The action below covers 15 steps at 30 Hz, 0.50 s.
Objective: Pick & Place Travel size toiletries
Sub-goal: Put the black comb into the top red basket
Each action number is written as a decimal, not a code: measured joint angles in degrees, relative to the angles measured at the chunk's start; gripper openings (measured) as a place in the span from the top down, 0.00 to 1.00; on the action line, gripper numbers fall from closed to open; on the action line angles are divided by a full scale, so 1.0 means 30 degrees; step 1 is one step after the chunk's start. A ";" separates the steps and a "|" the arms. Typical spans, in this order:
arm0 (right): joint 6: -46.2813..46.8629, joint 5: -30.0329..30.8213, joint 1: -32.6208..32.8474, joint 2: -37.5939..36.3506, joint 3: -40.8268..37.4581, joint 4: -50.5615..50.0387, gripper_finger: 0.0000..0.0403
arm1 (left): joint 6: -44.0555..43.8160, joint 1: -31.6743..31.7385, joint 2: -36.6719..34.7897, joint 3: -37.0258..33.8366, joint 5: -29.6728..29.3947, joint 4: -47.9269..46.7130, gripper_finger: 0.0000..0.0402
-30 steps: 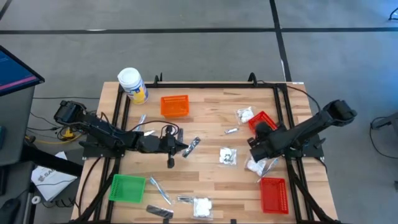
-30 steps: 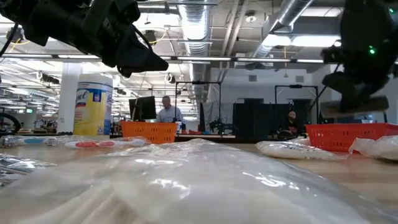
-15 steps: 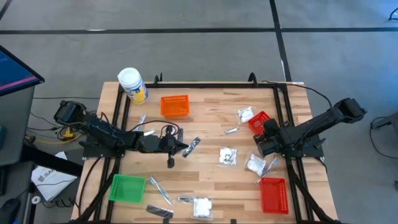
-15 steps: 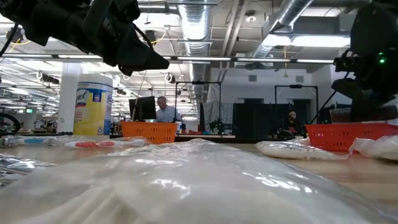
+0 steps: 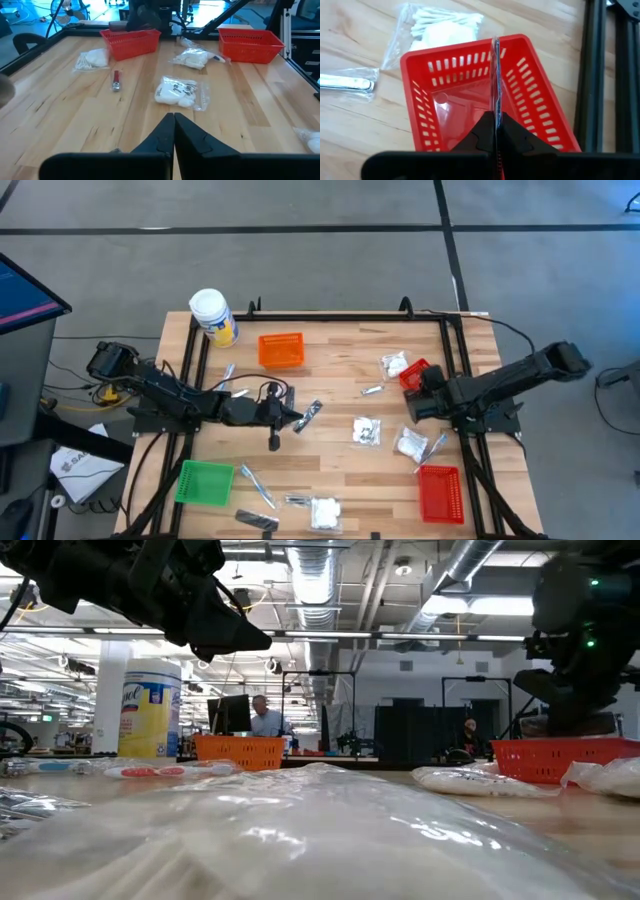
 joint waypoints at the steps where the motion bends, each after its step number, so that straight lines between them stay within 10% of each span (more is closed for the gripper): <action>1: -0.0488 -0.0041 -0.0244 0.0000 0.0000 0.0285 0.99 | -0.0004 0.0000 0.0000 0.0000 0.0000 -0.0002 0.99; 15: -0.5256 -0.0963 -0.3326 0.1900 0.0007 0.1882 0.99 | -0.0029 0.0000 0.0000 0.0004 0.0022 -0.0017 0.99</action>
